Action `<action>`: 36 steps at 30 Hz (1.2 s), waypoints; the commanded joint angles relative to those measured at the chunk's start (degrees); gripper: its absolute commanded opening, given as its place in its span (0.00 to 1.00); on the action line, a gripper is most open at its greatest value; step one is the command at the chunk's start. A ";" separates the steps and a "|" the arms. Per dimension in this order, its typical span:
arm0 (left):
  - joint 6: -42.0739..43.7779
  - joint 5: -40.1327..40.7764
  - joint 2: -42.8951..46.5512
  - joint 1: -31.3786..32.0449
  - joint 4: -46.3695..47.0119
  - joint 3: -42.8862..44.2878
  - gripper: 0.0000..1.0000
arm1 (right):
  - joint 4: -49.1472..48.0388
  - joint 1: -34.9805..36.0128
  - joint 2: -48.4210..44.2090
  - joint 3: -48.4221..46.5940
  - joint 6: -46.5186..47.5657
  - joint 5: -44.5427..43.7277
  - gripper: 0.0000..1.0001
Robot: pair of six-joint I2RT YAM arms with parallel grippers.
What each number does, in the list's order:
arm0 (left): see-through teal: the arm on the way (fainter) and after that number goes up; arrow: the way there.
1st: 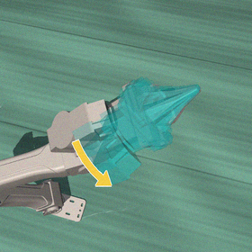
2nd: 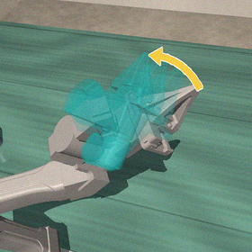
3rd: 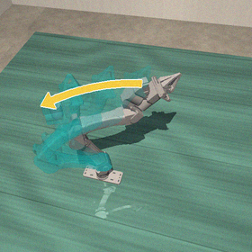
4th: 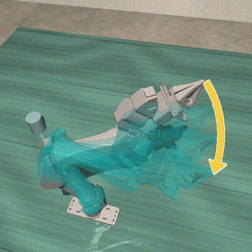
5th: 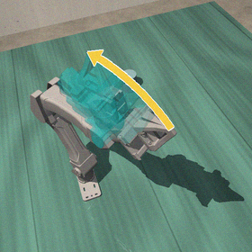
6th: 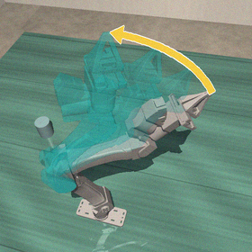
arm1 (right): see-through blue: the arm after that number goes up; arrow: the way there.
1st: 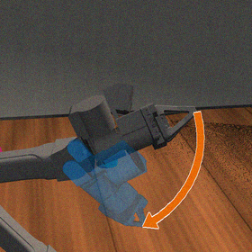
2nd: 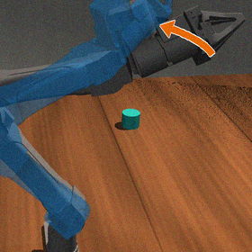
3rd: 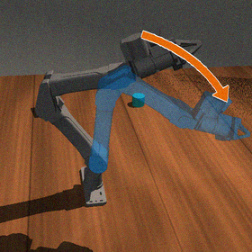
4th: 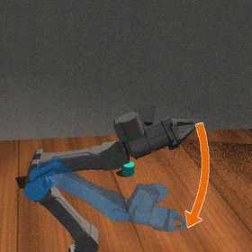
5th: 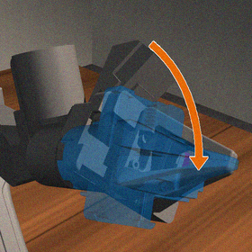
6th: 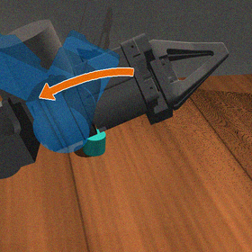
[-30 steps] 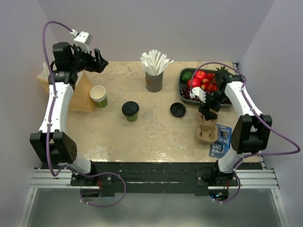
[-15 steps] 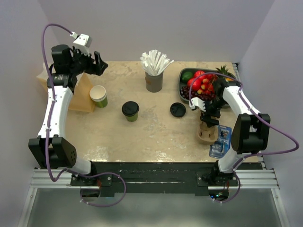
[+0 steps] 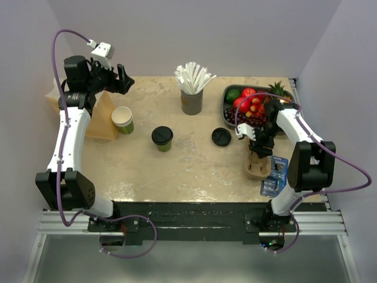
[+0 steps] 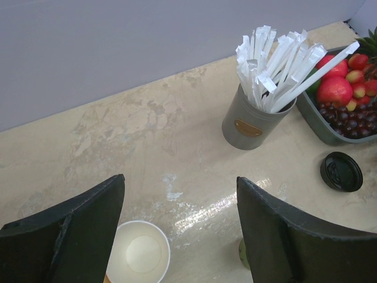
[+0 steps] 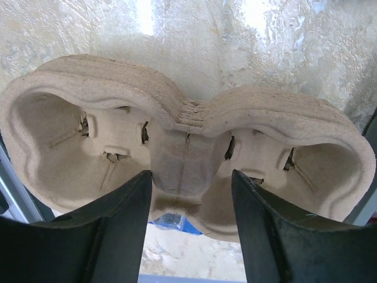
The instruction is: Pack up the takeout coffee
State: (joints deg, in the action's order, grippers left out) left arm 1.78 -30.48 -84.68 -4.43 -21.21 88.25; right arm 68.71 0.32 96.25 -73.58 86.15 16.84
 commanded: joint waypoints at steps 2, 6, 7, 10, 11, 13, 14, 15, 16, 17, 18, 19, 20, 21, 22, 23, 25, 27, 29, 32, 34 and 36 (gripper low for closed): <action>0.77 -1.07 1.01 0.12 1.44 -0.18 0.81 | 0.11 -0.14 -2.47 0.81 0.25 0.30 0.54; 0.59 -1.42 0.75 0.12 1.61 -0.18 0.81 | 0.11 -0.14 -3.17 1.33 -0.11 0.47 0.48; 0.59 -1.42 0.75 0.12 1.61 -0.18 0.81 | 0.11 -0.23 -3.08 1.34 -0.28 0.47 0.47; 0.42 -1.69 0.66 0.12 1.70 -0.18 0.81 | 0.11 -0.14 -3.34 1.42 -0.89 0.65 0.42; 0.33 -1.69 0.66 0.12 1.79 -0.18 0.81 | 0.11 -0.14 -3.52 1.42 -1.07 0.82 0.40; 0.24 -1.78 0.66 0.12 1.79 -0.18 0.81 | -0.50 -0.23 -4.92 1.42 -1.42 1.26 0.37; 0.24 -1.86 0.66 0.12 1.88 -0.09 0.81 | -0.59 -0.14 -5.45 1.42 -1.42 1.35 0.36; 0.15 -1.95 0.57 0.03 1.88 -0.18 0.81 | -0.59 -0.23 -5.98 1.34 -1.42 1.44 0.36; 0.15 -2.04 0.57 0.12 1.96 -0.09 0.81 | -0.59 -0.14 -6.59 1.16 -1.51 1.53 0.33; -0.02 -2.13 0.49 0.03 2.05 -0.01 0.81 | -0.33 -0.14 -7.73 1.07 -1.60 1.79 0.33; -0.11 -2.21 0.40 0.03 2.14 0.17 0.81 | 0.19 -0.14 -8.18 0.46 -1.69 2.05 0.31; -0.20 -2.48 0.31 0.12 2.14 0.17 0.81 | 0.55 -0.23 -8.79 0.20 -2.12 2.32 0.30; -0.29 -2.57 0.22 0.03 2.40 0.26 0.81 | 1.07 -0.14 -9.75 -0.24 -2.30 2.75 0.30; -0.55 -2.74 -0.04 0.03 2.40 0.52 0.81 | 1.95 -0.14 -10.20 -1.03 -2.48 3.11 0.29; -0.64 -2.83 -0.13 0.03 2.49 0.78 0.81 | 2.39 -0.23 -10.72 -1.39 -3.09 3.28 0.29; -0.73 -3.01 -0.22 0.12 2.32 1.13 0.81 | 2.74 -0.14 -11.16 -1.82 -3.35 3.63 0.28; -1.08 -3.53 -0.66 0.12 2.23 2.63 0.81 | 4.24 -0.14 -12.22 -3.49 -4.32 4.69 0.27; -0.73 -3.88 -0.48 0.12 1.53 4.90 0.81 | 6.25 -0.14 -12.75 -6.20 -5.54 6.35 0.25; 1.11 -2.93 0.57 0.12 -0.13 6.49 0.80 | 7.49 -0.23 -12.93 -8.41 -6.60 7.94 0.23; 7.08 1.20 2.85 -0.05 -2.94 9.22 0.80 | 9.25 0.56 -12.67 -12.89 -9.94 12.42 0.20; 11.22 5.58 3.91 -0.06 -4.18 10.89 0.80 | 10.92 2.48 -11.70 -16.06 -12.92 15.66 0.19; 13.06 8.23 4.61 -0.76 -5.85 12.81 0.80 | 10.75 4.42 -11.00 -18.69 -17.74 17.95 0.18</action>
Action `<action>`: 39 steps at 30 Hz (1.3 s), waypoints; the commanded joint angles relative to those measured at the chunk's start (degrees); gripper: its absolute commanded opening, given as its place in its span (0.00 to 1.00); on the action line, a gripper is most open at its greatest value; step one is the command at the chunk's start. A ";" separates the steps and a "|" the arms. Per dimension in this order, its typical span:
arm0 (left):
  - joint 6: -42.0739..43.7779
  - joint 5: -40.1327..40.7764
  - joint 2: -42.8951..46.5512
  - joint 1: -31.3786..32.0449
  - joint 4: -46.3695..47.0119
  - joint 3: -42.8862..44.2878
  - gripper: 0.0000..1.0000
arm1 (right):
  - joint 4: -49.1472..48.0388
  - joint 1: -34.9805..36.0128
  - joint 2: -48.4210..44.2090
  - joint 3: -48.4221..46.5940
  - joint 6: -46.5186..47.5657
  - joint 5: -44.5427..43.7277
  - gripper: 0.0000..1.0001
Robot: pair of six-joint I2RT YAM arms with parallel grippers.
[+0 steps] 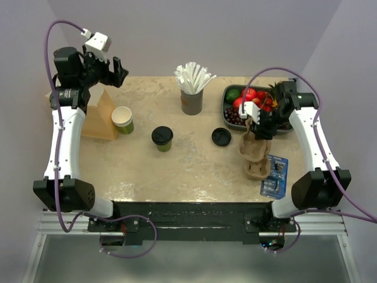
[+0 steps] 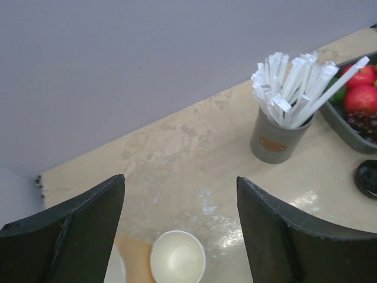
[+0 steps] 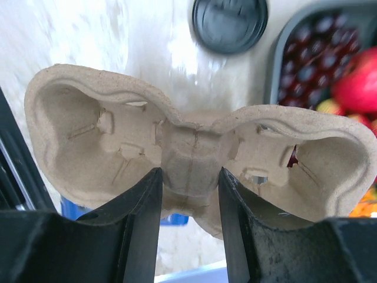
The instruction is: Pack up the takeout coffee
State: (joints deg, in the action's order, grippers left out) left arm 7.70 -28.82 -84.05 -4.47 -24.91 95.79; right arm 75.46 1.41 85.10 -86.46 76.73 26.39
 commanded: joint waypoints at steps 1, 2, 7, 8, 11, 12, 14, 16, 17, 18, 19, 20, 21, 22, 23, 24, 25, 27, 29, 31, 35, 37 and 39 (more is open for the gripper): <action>7.50 9.02 4.16 -0.89 -2.43 5.81 0.80 | 3.99 5.69 0.76 -6.61 -9.57 10.59 0.18; 7.94 10.35 4.33 -1.33 -3.04 6.42 0.80 | 3.99 7.10 1.12 -7.14 -10.80 11.48 0.18; 10.74 24.38 4.16 -2.47 -4.27 8.97 0.82 | 1.54 15.18 4.28 -9.08 -21.25 15.97 0.18; 13.97 26.77 3.29 -2.91 -6.01 9.59 0.82 | -0.73 16.07 4.55 -8.56 -24.31 15.36 0.18; 17.77 32.86 -0.92 -5.63 -12.87 17.82 0.82 | -9.09 19.41 4.55 -4.88 -33.47 12.65 0.18; 18.22 33.21 -1.90 -6.59 -14.63 19.68 0.82 | -12.32 21.77 4.46 -3.99 -36.79 10.98 0.18; 18.75 33.21 -3.92 -9.23 -18.06 23.37 0.82 | -14.28 24.24 5.42 -1.71 -38.67 7.38 0.17; 19.62 33.47 -4.19 -11.08 -18.08 24.01 0.82 | -14.03 27.23 6.21 0.05 -37.62 6.05 0.18; 21.20 33.74 -3.93 -11.61 -17.55 23.40 0.82 | -14.29 28.11 6.48 2.23 -37.10 4.73 0.17; 21.91 34.44 -3.75 -12.14 -17.02 23.04 0.82 | -14.55 29.43 6.66 3.47 -35.61 2.72 0.17; 22.70 34.62 -3.58 -13.19 -16.23 22.95 0.82 | -14.90 29.70 6.57 4.79 -34.73 1.66 0.17; 24.53 34.53 -3.49 -13.72 -16.05 23.13 0.82 | -16.04 29.88 6.40 7.33 -33.15 0.60 0.17; 25.60 34.44 -3.49 -14.07 -16.05 23.21 0.82 | -16.39 30.05 6.13 8.48 -32.27 -0.28 0.17; 26.65 34.62 -3.49 -14.60 -16.23 23.30 0.82 | -16.75 29.97 6.04 9.45 -31.39 -2.46 0.17; 28.57 34.88 -3.75 -14.86 -16.23 23.56 0.82 | -17.62 30.05 6.13 11.29 -30.42 -3.70 0.17; 29.38 35.40 -3.93 -15.13 -16.23 23.65 0.82 | -17.98 30.06 6.30 12.09 -30.24 -5.11 0.17; 30.08 35.85 -4.19 -15.48 -16.14 23.57 0.83 | -18.15 30.06 6.83 12.80 -29.97 -6.78 0.18; 31.75 37.33 -5.42 -15.57 -16.31 24.44 0.83 | -18.68 30.06 7.27 14.73 -29.80 -7.76 0.19; 32.89 37.96 -7.35 -15.83 -16.49 26.10 0.84 | -20.08 30.14 7.36 16.40 -30.67 -8.20 0.20; 33.60 37.96 -9.28 -16.62 -16.32 27.34 0.84 | -20.88 30.14 7.62 17.02 -32.51 -8.55 0.20; 35.27 37.08 -13.06 -19.08 -15.17 31.55 0.84 | -21.32 30.06 9.29 17.55 -40.66 -10.39 0.21; 35.80 37.25 -15.16 -19.96 -14.30 33.31 0.85 | -21.23 30.06 9.73 17.46 -44.37 -10.05 0.22; 37.20 38.04 -16.23 -20.40 -13.68 35.51 0.85 | -21.76 30.14 10.35 17.90 -51.39 -10.39 0.22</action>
State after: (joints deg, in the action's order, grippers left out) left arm 41.50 7.07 -98.50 -23.40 -41.23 126.08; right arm 55.55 31.48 94.54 -68.97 37.58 17.34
